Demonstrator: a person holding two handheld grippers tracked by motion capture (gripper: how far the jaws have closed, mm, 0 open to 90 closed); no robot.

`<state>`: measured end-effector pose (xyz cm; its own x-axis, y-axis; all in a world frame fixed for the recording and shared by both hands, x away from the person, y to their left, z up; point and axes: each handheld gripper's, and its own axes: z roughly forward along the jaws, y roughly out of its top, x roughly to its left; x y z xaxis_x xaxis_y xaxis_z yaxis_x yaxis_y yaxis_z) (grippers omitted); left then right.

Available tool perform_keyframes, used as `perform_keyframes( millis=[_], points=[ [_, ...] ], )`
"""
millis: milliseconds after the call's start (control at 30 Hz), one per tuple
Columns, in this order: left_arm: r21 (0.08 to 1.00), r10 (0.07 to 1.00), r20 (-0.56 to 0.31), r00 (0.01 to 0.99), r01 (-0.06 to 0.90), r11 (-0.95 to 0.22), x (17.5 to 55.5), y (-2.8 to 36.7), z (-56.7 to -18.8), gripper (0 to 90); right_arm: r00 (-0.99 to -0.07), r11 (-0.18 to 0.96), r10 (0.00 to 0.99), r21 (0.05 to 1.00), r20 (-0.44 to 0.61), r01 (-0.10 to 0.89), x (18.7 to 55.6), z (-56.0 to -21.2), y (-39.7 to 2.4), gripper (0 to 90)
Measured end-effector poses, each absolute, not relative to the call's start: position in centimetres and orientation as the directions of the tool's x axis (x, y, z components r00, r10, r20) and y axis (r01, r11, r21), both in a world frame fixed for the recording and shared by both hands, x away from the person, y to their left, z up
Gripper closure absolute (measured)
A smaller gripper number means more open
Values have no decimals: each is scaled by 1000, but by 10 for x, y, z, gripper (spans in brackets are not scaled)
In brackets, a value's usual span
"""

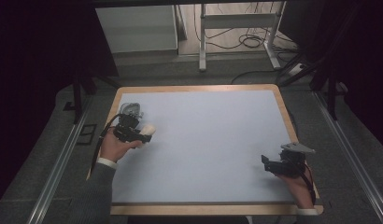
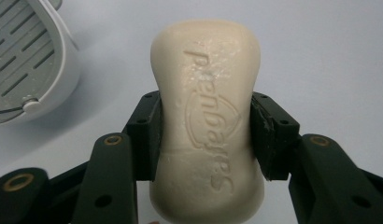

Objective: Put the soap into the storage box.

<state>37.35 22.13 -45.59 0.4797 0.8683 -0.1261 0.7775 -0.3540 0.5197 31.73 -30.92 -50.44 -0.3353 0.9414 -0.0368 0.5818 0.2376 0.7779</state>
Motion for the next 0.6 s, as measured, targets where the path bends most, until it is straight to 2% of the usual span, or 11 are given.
perform_keyframes(
  millis=[600],
  points=[
    [526,885,-106,454,781,-337,388,231,-440,496,-335,240,941,776,-39,584,318,-505,-309,57]
  ],
)
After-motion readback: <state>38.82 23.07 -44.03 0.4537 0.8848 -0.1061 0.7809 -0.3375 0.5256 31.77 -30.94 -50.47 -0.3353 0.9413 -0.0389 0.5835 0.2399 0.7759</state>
